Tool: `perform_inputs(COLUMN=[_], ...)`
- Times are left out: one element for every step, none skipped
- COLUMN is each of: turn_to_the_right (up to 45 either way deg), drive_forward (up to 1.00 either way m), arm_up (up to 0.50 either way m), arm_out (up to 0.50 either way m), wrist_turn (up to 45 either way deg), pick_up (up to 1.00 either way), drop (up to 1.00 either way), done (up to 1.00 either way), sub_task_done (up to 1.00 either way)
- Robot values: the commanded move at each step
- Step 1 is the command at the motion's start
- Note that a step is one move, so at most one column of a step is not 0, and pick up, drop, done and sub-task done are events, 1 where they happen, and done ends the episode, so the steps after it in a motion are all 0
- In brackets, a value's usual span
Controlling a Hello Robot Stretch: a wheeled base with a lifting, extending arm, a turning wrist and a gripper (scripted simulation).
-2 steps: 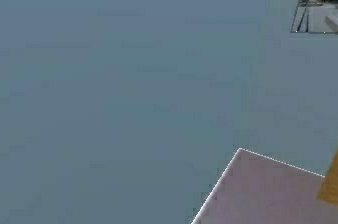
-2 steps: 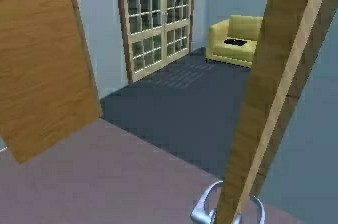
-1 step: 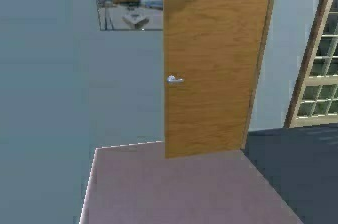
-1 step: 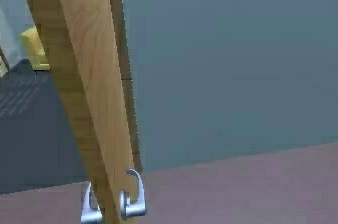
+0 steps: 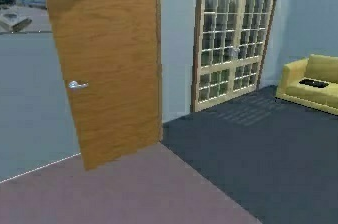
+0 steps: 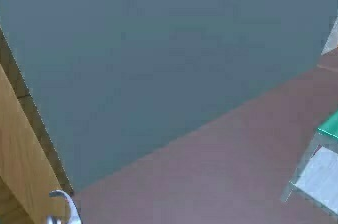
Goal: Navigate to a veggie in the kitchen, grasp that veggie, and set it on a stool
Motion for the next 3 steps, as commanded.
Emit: perform_inputs(turn_to_the_right=[0.0,21.0,0.0], drive_forward=[0.40,0.00,0.55], arm_up=[0.00,0.00,0.00], arm_out=[0.00,0.00,0.00], wrist_turn=[0.0,0.0,0.0], pick_up=[0.00,0.00,0.00], drop=[0.00,0.00,0.00], done=[0.00,0.00,0.00], sub_task_done=[0.00,0.00,0.00])
